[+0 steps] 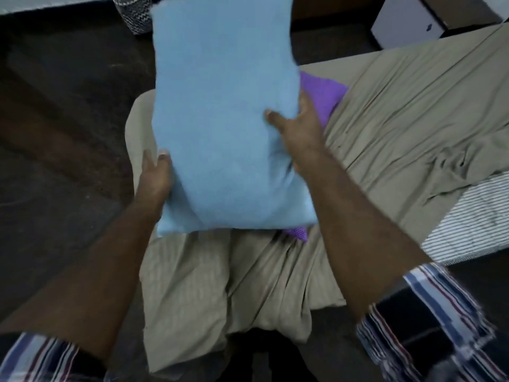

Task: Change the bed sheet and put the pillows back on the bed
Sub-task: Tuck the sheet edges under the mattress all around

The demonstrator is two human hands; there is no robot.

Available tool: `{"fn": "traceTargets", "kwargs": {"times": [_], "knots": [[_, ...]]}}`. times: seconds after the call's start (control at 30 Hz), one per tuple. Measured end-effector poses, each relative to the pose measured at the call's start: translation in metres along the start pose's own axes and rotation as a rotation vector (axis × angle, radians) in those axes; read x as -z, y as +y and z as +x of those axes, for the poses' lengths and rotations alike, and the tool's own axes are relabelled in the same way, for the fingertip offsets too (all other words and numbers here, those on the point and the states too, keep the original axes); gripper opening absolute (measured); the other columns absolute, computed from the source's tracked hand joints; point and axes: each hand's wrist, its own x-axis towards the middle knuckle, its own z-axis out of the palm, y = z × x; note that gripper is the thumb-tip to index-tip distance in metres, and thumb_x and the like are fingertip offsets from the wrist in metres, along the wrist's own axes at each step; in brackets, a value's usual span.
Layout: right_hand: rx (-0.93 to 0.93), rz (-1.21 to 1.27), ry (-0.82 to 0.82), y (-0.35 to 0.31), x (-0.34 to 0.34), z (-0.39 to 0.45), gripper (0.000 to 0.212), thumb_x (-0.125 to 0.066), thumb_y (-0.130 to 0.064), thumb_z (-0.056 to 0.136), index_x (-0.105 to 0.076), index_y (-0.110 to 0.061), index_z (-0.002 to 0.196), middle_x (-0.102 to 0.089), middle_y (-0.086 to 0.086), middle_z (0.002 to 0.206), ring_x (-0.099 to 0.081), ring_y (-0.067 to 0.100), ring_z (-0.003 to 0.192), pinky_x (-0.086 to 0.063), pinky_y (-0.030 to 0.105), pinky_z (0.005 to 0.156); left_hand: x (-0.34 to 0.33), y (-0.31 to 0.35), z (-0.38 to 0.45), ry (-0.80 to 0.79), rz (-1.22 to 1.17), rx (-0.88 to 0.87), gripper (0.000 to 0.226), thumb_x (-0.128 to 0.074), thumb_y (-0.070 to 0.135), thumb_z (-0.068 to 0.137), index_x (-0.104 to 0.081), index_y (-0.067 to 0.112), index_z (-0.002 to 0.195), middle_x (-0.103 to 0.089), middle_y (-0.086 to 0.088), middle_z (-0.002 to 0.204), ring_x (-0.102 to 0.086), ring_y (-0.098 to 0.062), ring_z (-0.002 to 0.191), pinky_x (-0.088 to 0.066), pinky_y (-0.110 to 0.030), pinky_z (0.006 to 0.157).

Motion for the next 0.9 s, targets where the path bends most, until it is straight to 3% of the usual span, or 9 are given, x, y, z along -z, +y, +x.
{"fn": "traceTargets", "kwargs": {"times": [0.1,0.17,0.27,0.37,0.43,0.5,0.63,0.73,0.9], "knots": [[-0.114,-0.396,-0.245,0.078,-0.034,-0.013,0.078,-0.072,-0.026,0.084,-0.037,-0.018,0.153,-0.059,0.009,0.138,-0.060,0.026,0.121,-0.045,0.033,0.106,-0.005,-0.052,0.002,-0.263,0.146,0.087,0.076,-0.033,0.080,0.090,-0.011,0.049,0.156,-0.018,0.012,0.165,-0.030,-0.027,0.146,-0.039,-0.057,0.108],[-0.126,-0.475,-0.371,0.116,-0.047,-0.034,0.062,-0.067,-0.015,0.090,-0.046,-0.013,0.148,-0.055,0.006,0.144,-0.054,0.022,0.129,-0.037,0.025,0.108,-0.011,-0.084,0.010,-0.335,0.255,-0.024,0.096,-0.047,0.084,0.079,-0.007,0.045,0.158,-0.010,0.011,0.167,-0.020,-0.021,0.152,-0.029,-0.052,0.118],[-0.177,-0.196,-0.077,0.153,-0.032,-0.053,0.039,-0.064,-0.013,0.084,-0.068,-0.021,0.122,-0.071,0.001,0.116,-0.065,0.017,0.098,-0.053,0.036,0.089,-0.023,-0.102,0.025,-0.315,0.280,-0.218,0.099,-0.059,0.075,0.082,-0.015,0.033,0.160,-0.016,0.003,0.167,-0.016,-0.015,0.153,-0.018,-0.043,0.125],[-0.306,-0.093,0.272,0.211,0.033,-0.076,0.015,-0.069,-0.023,0.075,-0.071,-0.030,0.088,-0.071,0.004,0.086,-0.064,0.022,0.077,-0.056,0.044,0.076,-0.032,-0.115,0.006,0.010,0.365,-0.407,0.078,-0.062,0.059,0.090,-0.039,0.019,0.153,-0.041,-0.012,0.154,-0.034,-0.026,0.144,-0.028,-0.041,0.119],[-0.454,-0.085,0.401,0.252,0.090,-0.108,0.025,-0.071,-0.033,0.060,-0.071,-0.031,0.085,-0.071,0.008,0.088,-0.063,0.025,0.081,-0.053,0.047,0.081,-0.046,-0.125,-0.032,0.254,0.376,-0.558,0.063,-0.061,0.051,0.089,-0.053,0.012,0.137,-0.055,-0.016,0.133,-0.047,-0.033,0.127,-0.039,-0.043,0.106],[-0.645,-0.139,0.445,0.272,0.129,-0.144,0.034,-0.074,-0.023,0.070,-0.068,-0.024,0.104,-0.070,0.010,0.099,-0.063,0.025,0.087,-0.052,0.044,0.085,-0.075,-0.146,-0.074,0.281,0.406,-0.698,0.046,-0.060,0.041,0.087,-0.059,0.010,0.121,-0.059,-0.017,0.116,-0.054,-0.037,0.112,-0.043,-0.046,0.095],[-0.774,-0.439,0.569,0.279,0.181,-0.190,0.050,-0.072,-0.014,0.085,-0.059,-0.006,0.132,-0.062,0.013,0.129,-0.059,0.032,0.118,-0.043,0.033,0.098,-0.153,-0.190,-0.157,-0.170,0.422,-0.723,0.036,-0.057,0.036,0.079,-0.055,0.021,0.113,-0.060,-0.007,0.103,-0.059,-0.035,0.099,-0.049,-0.052,0.088],[-0.733,-0.382,0.604,0.299,0.212,-0.187,0.064,-0.077,-0.021,0.080,-0.052,-0.004,0.136,-0.058,0.010,0.131,-0.056,0.028,0.122,-0.041,0.029,0.098,-0.208,-0.217,-0.198,-0.472,0.637,-0.664,0.045,-0.062,0.035,0.079,-0.057,0.028,0.123,-0.061,0.003,0.114,-0.058,-0.027,0.109,-0.045,-0.047,0.094],[-0.681,-0.036,0.699,0.405,0.263,-0.162,0.096,-0.088,-0.042,0.044,-0.049,-0.014,0.127,-0.064,0.011,0.122,-0.066,0.029,0.105,-0.056,0.048,0.093,-0.292,-0.243,-0.235,-0.576,1.000,-0.684,0.074,-0.063,0.053,0.086,-0.033,0.031,0.149,-0.039,0.004,0.146,-0.043,-0.024,0.128,-0.036,-0.042,0.100]]}}
